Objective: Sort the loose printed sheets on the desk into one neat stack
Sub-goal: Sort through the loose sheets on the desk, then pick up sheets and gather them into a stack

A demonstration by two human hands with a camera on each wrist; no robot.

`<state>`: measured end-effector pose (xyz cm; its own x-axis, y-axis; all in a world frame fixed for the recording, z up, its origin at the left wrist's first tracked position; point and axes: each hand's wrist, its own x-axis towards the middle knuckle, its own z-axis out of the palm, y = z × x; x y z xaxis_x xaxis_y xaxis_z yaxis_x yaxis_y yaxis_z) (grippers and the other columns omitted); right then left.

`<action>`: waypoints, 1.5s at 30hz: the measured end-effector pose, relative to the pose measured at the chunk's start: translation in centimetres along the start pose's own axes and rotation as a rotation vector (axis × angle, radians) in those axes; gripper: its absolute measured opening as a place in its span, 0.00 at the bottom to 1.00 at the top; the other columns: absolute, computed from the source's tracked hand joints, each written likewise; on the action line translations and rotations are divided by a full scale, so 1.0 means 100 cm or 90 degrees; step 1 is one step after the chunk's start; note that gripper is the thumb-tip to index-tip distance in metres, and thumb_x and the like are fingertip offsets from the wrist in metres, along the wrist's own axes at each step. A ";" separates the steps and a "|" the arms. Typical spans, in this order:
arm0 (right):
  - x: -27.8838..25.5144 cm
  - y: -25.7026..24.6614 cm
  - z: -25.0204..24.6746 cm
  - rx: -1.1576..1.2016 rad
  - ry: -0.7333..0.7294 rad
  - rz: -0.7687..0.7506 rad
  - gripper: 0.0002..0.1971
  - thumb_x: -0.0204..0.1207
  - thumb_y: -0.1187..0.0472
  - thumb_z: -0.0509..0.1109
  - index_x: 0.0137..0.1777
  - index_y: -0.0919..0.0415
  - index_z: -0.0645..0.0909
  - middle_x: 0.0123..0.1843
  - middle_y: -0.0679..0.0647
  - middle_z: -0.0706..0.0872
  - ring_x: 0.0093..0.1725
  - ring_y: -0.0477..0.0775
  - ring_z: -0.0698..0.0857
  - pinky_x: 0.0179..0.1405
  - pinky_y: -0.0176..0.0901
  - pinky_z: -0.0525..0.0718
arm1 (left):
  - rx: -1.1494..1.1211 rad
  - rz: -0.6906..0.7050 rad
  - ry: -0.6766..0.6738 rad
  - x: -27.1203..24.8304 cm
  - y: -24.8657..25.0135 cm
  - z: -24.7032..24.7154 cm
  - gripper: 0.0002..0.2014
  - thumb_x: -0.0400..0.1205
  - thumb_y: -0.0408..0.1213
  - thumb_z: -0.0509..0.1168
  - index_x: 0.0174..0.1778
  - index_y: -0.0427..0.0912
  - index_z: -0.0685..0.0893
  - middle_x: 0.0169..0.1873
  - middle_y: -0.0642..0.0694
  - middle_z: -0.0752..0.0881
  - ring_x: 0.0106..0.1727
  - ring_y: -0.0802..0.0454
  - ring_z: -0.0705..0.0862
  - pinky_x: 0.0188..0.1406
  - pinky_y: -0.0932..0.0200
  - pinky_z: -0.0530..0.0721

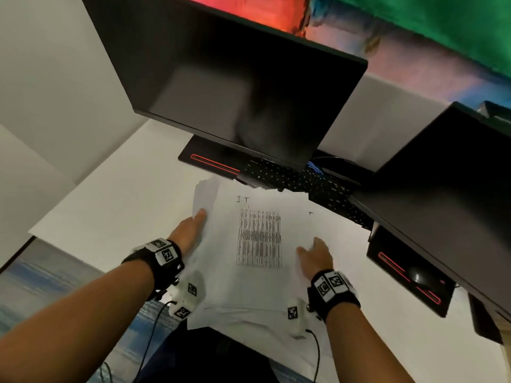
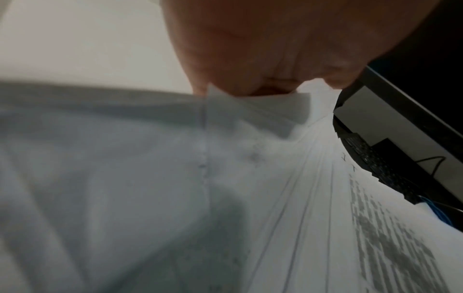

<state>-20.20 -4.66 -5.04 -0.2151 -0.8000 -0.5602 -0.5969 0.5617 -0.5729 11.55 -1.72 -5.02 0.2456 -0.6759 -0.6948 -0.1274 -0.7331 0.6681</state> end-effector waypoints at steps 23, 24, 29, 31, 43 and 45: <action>-0.076 -0.080 -0.066 0.511 0.014 -0.274 0.17 0.63 0.68 0.84 0.52 0.62 0.88 0.47 0.55 0.95 0.48 0.58 0.94 0.48 0.53 0.93 | -0.060 0.442 -0.043 -0.104 0.100 -0.013 0.09 0.82 0.28 0.68 0.53 0.24 0.86 0.30 0.58 0.92 0.34 0.68 0.89 0.41 0.72 0.86; -0.085 -0.087 -0.075 0.522 0.029 -0.320 0.14 0.65 0.72 0.82 0.49 0.61 0.88 0.44 0.53 0.95 0.45 0.54 0.94 0.43 0.47 0.92 | -0.053 0.470 -0.012 -0.111 0.108 -0.012 0.14 0.81 0.30 0.69 0.33 0.23 0.86 0.16 0.58 0.83 0.20 0.68 0.81 0.27 0.76 0.78; -0.101 -0.094 -0.081 0.586 0.074 -0.421 0.25 0.61 0.80 0.81 0.59 0.69 0.83 0.45 0.47 0.94 0.46 0.46 0.93 0.43 0.36 0.89 | -0.023 0.538 0.041 -0.099 0.102 -0.008 0.18 0.72 0.48 0.80 0.44 0.36 0.86 0.42 0.48 0.89 0.38 0.55 0.87 0.38 0.61 0.84; -0.097 -0.088 -0.073 0.560 0.067 -0.395 0.30 0.57 0.74 0.84 0.61 0.59 0.84 0.53 0.54 0.92 0.52 0.53 0.92 0.45 0.45 0.91 | -0.027 0.513 0.039 -0.086 0.090 0.002 0.31 0.71 0.40 0.82 0.69 0.40 0.80 0.62 0.48 0.87 0.62 0.56 0.87 0.63 0.60 0.85; -0.038 -0.015 -0.011 0.099 0.170 0.107 0.53 0.58 0.41 0.85 0.81 0.49 0.61 0.82 0.57 0.63 0.80 0.65 0.67 0.71 0.69 0.77 | 0.089 0.441 0.056 -0.056 0.075 0.025 0.05 0.81 0.41 0.72 0.52 0.51 0.86 0.36 0.68 0.85 0.35 0.81 0.84 0.36 0.80 0.79; -0.034 0.012 -0.008 -0.020 0.193 0.292 0.62 0.56 0.35 0.84 0.85 0.46 0.50 0.85 0.58 0.46 0.84 0.70 0.50 0.77 0.78 0.61 | 0.090 0.451 0.065 -0.062 0.085 0.021 0.04 0.81 0.39 0.71 0.43 0.54 0.86 0.28 0.68 0.86 0.32 0.78 0.84 0.31 0.82 0.77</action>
<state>-20.77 -1.40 -3.33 -0.6691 -0.5018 -0.5482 -0.4114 0.8644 -0.2892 6.89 -3.93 4.33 0.1451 -0.9865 -0.0754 -0.4100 -0.1293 0.9029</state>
